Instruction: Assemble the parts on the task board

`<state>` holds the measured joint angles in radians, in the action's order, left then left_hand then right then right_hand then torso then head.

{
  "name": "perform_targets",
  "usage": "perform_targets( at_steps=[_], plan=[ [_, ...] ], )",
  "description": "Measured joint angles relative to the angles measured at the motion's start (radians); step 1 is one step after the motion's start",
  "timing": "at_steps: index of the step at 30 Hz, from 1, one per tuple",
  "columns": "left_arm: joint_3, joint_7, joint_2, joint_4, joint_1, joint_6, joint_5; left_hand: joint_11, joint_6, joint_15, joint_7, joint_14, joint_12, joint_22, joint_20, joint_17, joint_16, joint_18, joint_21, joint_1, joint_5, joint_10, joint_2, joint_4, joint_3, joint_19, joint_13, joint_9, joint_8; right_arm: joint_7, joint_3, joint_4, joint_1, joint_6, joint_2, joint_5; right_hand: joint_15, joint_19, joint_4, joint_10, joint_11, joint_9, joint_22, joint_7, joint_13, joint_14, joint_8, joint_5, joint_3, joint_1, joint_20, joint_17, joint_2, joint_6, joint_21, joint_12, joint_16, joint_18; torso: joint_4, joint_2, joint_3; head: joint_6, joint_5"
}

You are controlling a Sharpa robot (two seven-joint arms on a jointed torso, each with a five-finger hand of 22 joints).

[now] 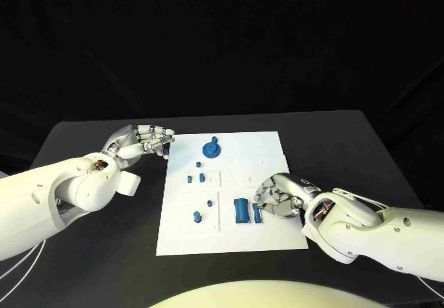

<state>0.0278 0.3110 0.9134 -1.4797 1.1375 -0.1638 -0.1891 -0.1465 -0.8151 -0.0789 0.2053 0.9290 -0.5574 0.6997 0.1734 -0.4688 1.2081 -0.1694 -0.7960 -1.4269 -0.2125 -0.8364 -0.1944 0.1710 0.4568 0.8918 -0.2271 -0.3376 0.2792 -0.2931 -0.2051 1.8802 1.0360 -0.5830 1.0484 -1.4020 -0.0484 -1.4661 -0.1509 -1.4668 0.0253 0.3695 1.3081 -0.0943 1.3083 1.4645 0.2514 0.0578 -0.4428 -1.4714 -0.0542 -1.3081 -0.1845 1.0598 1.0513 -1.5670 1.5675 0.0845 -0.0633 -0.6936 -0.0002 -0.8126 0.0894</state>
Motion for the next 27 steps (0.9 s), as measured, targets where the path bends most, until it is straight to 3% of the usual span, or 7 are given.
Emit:
perform_targets(
  at_steps=[5, 11, 19, 22, 24, 26, 27],
  plan=[
    [0.0, -0.001, 0.0, 0.0, 0.0, 0.0, 0.0, 0.0, 0.0, 0.0, 0.0, 0.0, 0.0, 0.0, 0.0, 0.0, 0.0, 0.0, 0.0, 0.0, 0.0, 0.0, 0.0, 0.0, 0.0, 0.0, 0.0, 0.0, 0.0, 0.008, 0.0, -0.003, 0.0, -0.004, -0.003, -0.014, 0.0, 0.0, 0.005, 0.0, 0.0, 0.0, 0.0, 0.0, 0.0, 0.0, 0.0, 0.0, -0.003, 0.0, 0.0, 0.0, 0.0, 0.0, 0.0, 0.0, 0.0, 0.0, 0.0007, 0.0, 0.0, 0.0, -0.001],
    [0.0, -0.002, 0.001, 0.001, 0.0, 0.0, 0.0, 0.0, 0.002, 0.0, 0.002, 0.0, 0.0, 0.0, 0.0, 0.0, 0.0, 0.0, 0.0, -0.004, 0.0, 0.0, -0.004, -0.003, 0.003, 0.0, 0.0, 0.0, 0.0, 0.022, 0.0, -0.004, 0.0, -0.009, -0.003, -0.02, 0.0, 0.0, 0.008, 0.0, 0.0, -0.003, 0.0, -0.011, 0.0, 0.0, 0.0, -0.004, 0.0, 0.0, 0.0, 0.0, 0.0, -0.011, 0.0, 0.0, 0.0, 0.0, 0.001, 0.001, 0.0001, 0.0, 0.0],
    [0.0, -0.003, -0.001, 0.003, 0.0, 0.0, 0.0, -0.004, 0.004, -0.004, 0.004, -0.004, 0.0, 0.001, 0.0, 0.001, 0.0, 0.0, 0.0, -0.004, 0.0, 0.004, -0.004, -0.003, 0.003, 0.0, 0.001, 0.001, 0.0, 0.074, 0.001, 0.006, 0.004, -0.03, 0.015, 0.014, 0.0, 0.0, -0.007, 0.0, 0.0, -0.007, 0.0, -0.022, 0.0, 0.0, -0.004, -0.004, 0.014, 0.028, 0.0, 0.0, -0.024, -0.022, -0.053, 0.018, 0.0, 0.0, 0.0009, 0.001, 0.0001, 0.006, 0.002],
    [0.0, -0.002, -0.004, 0.005, 0.0, 0.0, 0.001, -0.004, 0.005, -0.004, 0.002, -0.004, 0.0, 0.002, 0.0, 0.001, 0.0, 0.0, 0.0, -0.004, 0.0, 0.004, -0.004, -0.003, 0.003, 0.0, 0.001, 0.001, 0.0, 0.124, 0.001, 0.0, 0.03, -0.031, 0.026, 0.082, 0.004, 0.0, -0.008, 0.0, 0.0, -0.007, 0.0, -0.021, 0.0, 0.004, -0.004, 0.001, 0.015, 0.032, 0.0, 0.0, -0.021, -0.035, -0.134, 0.049, -0.006, 0.0, 0.0003, 0.002, -0.0006, 0.012, 0.005],
    [0.0, -0.001, -0.008, 0.01, 0.0, 0.0, 0.008, -0.004, 0.007, -0.004, 0.0, -0.004, 0.0, 0.002, 0.0, 0.001, 0.0, 0.0, 0.0, -0.002, 0.0, 0.004, -0.005, 0.0, 0.0, 0.0, 0.001, 0.002, 0.0, 0.177, 0.005, -0.018, 0.062, -0.031, 0.028, 0.16, 0.007, 0.0, -0.012, 0.001, 0.001, -0.006, 0.0, -0.023, 0.0, 0.0, -0.001, 0.022, 0.019, 0.04, 0.0, 0.0, -0.024, -0.039, -0.209, 0.084, -0.021, 0.002, 0.0002, 0.004, -0.0019, 0.019, 0.008],
    [0.0, 0.0, -0.013, 0.017, 0.0, 0.0, 0.023, -0.004, 0.007, -0.005, 0.0, -0.017, 0.0, 0.002, 0.004, 0.004, 0.0, 0.0, 0.006, 0.008, 0.0, 0.005, -0.016, 0.009, -0.008, -0.004, 0.003, 0.002, 0.0, 0.236, 0.008, -0.051, 0.092, -0.031, 0.027, 0.25, 0.007, 0.014, -0.017, 0.002, 0.006, -0.004, 0.0, -0.026, 0.0, 0.0, 0.008, 0.044, 0.024, 0.055, -0.012, 0.0, -0.027, -0.055, -0.329, 0.133, -0.04, 0.025, 0.0005, 0.007, -0.0038, 0.026, 0.009],
    [0.0, 0.0, -0.016, 0.02, -0.001, 0.0, 0.033, -0.004, 0.01, -0.008, 0.002, -0.038, 0.0, -0.003, 0.007, 0.011, -0.014, 0.0, 0.02, 0.012, 0.0, 0.012, -0.019, 0.017, -0.011, -0.019, 0.004, 0.003, 0.0, 0.263, 0.009, -0.07, 0.103, -0.031, 0.024, 0.296, 0.01, 0.028, -0.024, 0.004, 0.011, -0.002, 0.0, -0.027, 0.0, 0.003, 0.008, 0.071, 0.032, 0.065, -0.015, 0.0, -0.036, -0.064, -0.388, 0.158, -0.053, 0.025, 0.0011, 0.008, -0.0049, 0.03, 0.009]
  ],
)
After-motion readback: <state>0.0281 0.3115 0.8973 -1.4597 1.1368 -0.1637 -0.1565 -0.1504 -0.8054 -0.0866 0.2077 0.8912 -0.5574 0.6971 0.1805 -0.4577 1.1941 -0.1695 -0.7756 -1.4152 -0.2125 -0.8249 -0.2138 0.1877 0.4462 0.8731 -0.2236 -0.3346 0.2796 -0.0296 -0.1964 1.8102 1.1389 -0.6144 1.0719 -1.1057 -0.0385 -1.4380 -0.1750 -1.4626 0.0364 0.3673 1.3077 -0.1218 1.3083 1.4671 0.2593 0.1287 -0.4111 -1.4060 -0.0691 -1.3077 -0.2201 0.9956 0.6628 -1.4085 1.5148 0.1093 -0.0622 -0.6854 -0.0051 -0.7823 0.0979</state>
